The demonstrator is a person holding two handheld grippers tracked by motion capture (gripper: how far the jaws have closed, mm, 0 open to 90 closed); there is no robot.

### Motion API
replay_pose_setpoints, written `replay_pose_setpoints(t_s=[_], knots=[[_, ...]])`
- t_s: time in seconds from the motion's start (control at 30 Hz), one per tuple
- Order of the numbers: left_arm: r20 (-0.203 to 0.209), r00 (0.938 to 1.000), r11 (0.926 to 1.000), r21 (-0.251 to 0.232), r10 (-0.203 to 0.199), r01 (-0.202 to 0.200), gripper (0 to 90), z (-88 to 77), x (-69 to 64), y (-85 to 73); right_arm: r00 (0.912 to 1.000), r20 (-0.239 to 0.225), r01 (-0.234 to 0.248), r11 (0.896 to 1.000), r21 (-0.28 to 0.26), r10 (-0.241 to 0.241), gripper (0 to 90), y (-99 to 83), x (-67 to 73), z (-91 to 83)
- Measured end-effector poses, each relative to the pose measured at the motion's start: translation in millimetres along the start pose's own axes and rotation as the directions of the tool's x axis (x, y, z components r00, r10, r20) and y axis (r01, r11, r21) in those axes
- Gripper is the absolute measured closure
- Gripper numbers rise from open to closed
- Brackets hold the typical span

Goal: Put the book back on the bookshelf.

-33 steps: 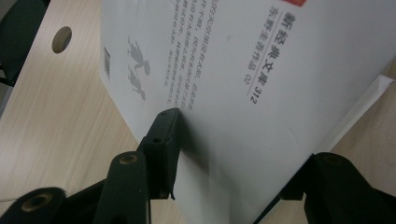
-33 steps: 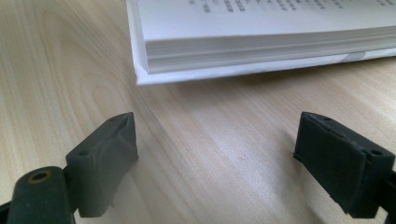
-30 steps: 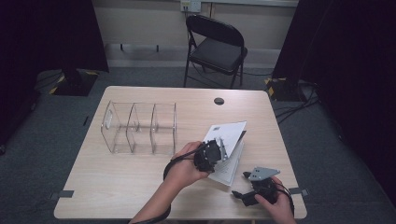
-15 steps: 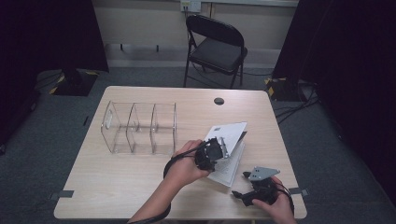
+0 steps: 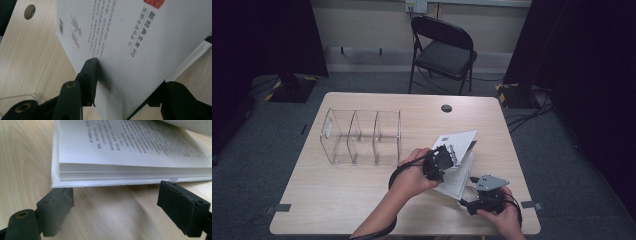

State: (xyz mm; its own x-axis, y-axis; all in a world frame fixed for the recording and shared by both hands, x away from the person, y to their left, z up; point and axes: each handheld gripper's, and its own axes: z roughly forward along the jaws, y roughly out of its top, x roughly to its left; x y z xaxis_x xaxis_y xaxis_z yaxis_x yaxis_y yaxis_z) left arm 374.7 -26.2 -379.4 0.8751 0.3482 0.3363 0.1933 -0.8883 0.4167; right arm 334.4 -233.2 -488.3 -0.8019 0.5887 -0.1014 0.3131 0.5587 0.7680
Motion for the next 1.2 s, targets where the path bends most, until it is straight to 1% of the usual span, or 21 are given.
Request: replay_pose_setpoints(t_s=[0.13,0.2,0.4,0.43,0.53,0.57,0.63,0.7,0.73,0.77,0.8,0.83,0.87,0.9,0.93,0.97,1.0,1.03,1.07,1.13,1.2], knots=[[-0.004,1.0000,1.0000,0.004,0.000,0.000,53.2,-0.7,0.0,1.3,0.9994,0.026,0.021,1.000,0.001,-0.021,12.9,2.0,2.4,2.1],[-0.002,1.0000,1.0000,0.008,0.000,0.001,53.2,-1.7,0.1,2.0,0.9957,0.059,0.072,0.997,-0.003,-0.071,12.9,3.9,6.4,3.2],[0.000,1.0000,1.0000,0.004,-0.003,0.003,53.2,-2.0,-2.5,1.9,0.9932,0.059,0.103,0.994,-0.037,-0.101,13.1,5.1,7.9,0.6],[-0.004,0.9998,0.9998,0.010,0.020,-0.020,53.2,-2.9,-2.4,3.3,0.9926,0.062,0.107,0.993,-0.042,-0.104,13.1,5.6,8.3,-0.1],[-0.011,0.9997,0.9995,0.020,0.023,-0.023,53.2,-3.2,-3.9,4.9,0.9895,0.067,0.131,0.990,-0.049,-0.127,13.2,8.0,9.7,-2.1],[-0.005,0.9993,0.9990,0.026,0.037,-0.036,53.1,-4.3,-4.0,6.2,0.9891,0.068,0.135,0.989,-0.055,-0.131,13.2,8.9,10.0,-3.0],[-0.001,0.9990,0.9986,0.029,0.045,-0.045,53.2,-6.0,-3.9,7.4,0.9877,0.064,0.146,0.987,-0.062,-0.142,13.3,11.3,10.8,-5.0],[0.008,0.9991,0.9988,0.028,0.041,-0.041,53.1,-8.2,-3.3,8.1,0.9834,0.060,0.175,0.982,-0.065,-0.171,14.1,14.0,12.6,-6.5],[0.008,0.9991,0.9988,0.028,0.041,-0.041,53.2,-8.2,-3.3,8.1,0.9834,0.060,0.175,0.982,-0.065,-0.171,14.1,14.0,12.6,-6.5],[0.016,0.9991,0.9990,0.021,0.039,-0.040,53.1,-10.5,-2.2,8.9,0.9738,0.061,0.224,0.971,-0.083,-0.219,14.2,17.5,15.7,-7.8],[0.016,0.9991,0.9990,0.021,0.039,-0.040,53.3,-10.5,-2.2,8.9,0.9738,0.061,0.224,0.971,-0.083,-0.219,14.2,17.5,15.7,-7.8],[0.038,0.9992,0.9998,0.019,0.008,-0.009,53.2,-10.8,-3.1,10.4,0.9707,0.020,0.240,0.959,-0.149,-0.240,18.4,22.1,18.6,-10.0],[0.055,0.9985,0.9999,0.016,0.001,-0.001,53.0,-10.2,-3.6,11.0,0.9689,0.013,0.245,0.952,-0.184,-0.247,22.6,25.8,21.4,-11.8],[0.055,0.9985,0.9999,0.016,0.001,-0.001,52.7,-10.2,-3.6,11.0,0.9689,0.013,0.245,0.952,-0.184,-0.247,22.6,25.8,21.4,-11.8],[0.056,0.9984,1.0000,0.007,-0.002,0.001,52.5,-8.6,-5.7,11.4,0.9551,0.007,0.292,0.938,-0.184,-0.296,37.3,33.9,27.2,-15.2],[0.060,0.9981,0.9998,0.019,0.010,-0.011,52.4,-6.4,-8.2,11.9,0.9500,0.015,0.308,0.930,-0.198,-0.312,43.7,34.5,28.8,-16.4],[0.060,0.9981,0.9998,0.019,0.010,-0.011,52.3,-6.4,-8.2,11.9,0.9500,0.015,0.308,0.930,-0.198,-0.312,43.7,34.5,28.8,-16.4],[0.070,0.9976,0.9999,0.010,-0.002,0.001,52.0,-5.0,-8.6,9.7,0.9480,0.041,0.318,0.931,-0.178,-0.315,41.7,33.0,27.3,-17.4],[0.080,0.9968,0.9998,0.017,-0.005,0.003,51.9,-5.5,-7.6,8.7,0.9484,0.033,0.316,0.933,-0.174,-0.315,39.1,31.1,25.5,-17.1],[0.075,0.9972,0.9998,0.019,-0.003,0.002,52.1,-5.7,-7.3,8.0,0.9546,0.030,0.297,0.941,-0.163,-0.296,31.9,27.4,23.5,-17.3],[0.075,0.9972,0.9996,0.029,-0.006,0.004,52.7,-7.5,-4.4,7.2,0.9582,-0.004,0.281,0.944,-0.175,-0.286,27.7,25.7,25.2,-17.5]])
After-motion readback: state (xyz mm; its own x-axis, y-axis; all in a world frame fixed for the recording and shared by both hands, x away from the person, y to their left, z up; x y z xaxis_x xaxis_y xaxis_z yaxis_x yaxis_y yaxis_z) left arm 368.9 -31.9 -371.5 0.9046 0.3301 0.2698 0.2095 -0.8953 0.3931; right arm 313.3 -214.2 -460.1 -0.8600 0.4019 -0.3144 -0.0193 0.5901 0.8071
